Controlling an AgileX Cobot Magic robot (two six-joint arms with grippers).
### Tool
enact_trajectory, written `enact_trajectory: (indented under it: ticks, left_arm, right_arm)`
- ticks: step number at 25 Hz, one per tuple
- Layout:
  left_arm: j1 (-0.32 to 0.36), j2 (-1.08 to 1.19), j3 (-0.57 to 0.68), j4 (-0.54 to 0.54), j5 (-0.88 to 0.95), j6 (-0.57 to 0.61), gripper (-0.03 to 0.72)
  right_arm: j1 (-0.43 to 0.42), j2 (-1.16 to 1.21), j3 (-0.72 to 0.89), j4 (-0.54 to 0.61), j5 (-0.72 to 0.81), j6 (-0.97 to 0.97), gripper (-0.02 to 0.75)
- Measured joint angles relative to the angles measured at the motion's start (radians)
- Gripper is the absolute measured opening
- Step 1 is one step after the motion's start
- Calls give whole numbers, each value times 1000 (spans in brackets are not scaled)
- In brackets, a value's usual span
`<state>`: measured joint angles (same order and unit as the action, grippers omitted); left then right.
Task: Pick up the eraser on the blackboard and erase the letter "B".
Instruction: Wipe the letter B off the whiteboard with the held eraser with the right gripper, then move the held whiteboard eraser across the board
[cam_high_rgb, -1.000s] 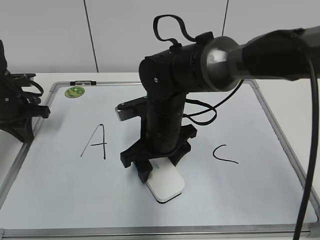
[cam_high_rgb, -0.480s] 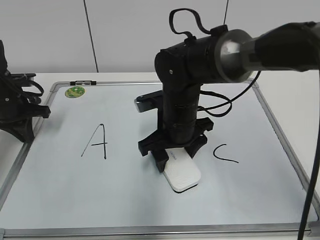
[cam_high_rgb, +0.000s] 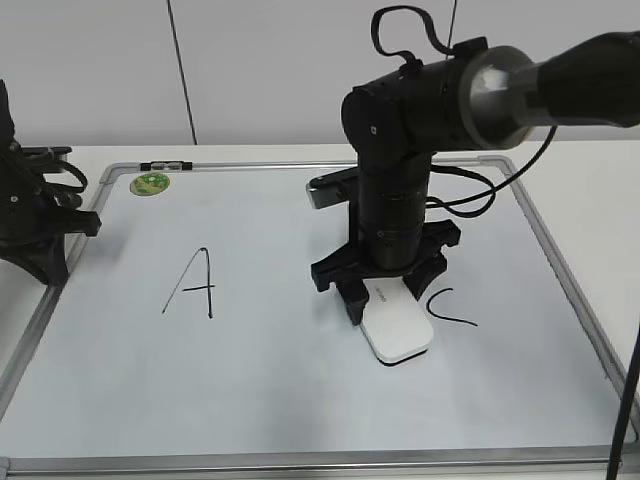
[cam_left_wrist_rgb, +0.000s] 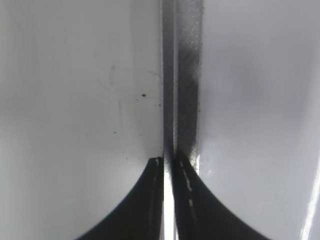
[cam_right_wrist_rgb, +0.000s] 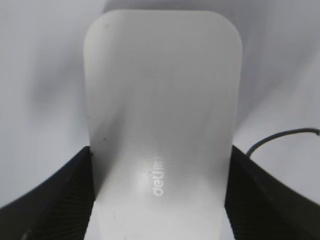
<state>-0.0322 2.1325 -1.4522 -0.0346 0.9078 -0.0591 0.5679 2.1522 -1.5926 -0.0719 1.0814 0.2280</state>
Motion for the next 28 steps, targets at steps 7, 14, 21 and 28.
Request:
enact_trajectory:
  ticks: [7, 14, 21, 28]
  left_arm:
    - [0, 0, -2, 0, 2, 0, 25]
    - [0, 0, -2, 0, 2, 0, 25]
    - [0, 0, -2, 0, 2, 0, 25]
    - [0, 0, -2, 0, 4, 0, 25]
  right_arm:
    - [-27, -4, -49, -59, 61, -4, 533]
    - [-149, -4, -79, -80, 92, -15, 533]
    - [-311, -4, -81, -50, 91, -57, 533]
    - [-410, 23, -161, 1, 110, -128, 533]
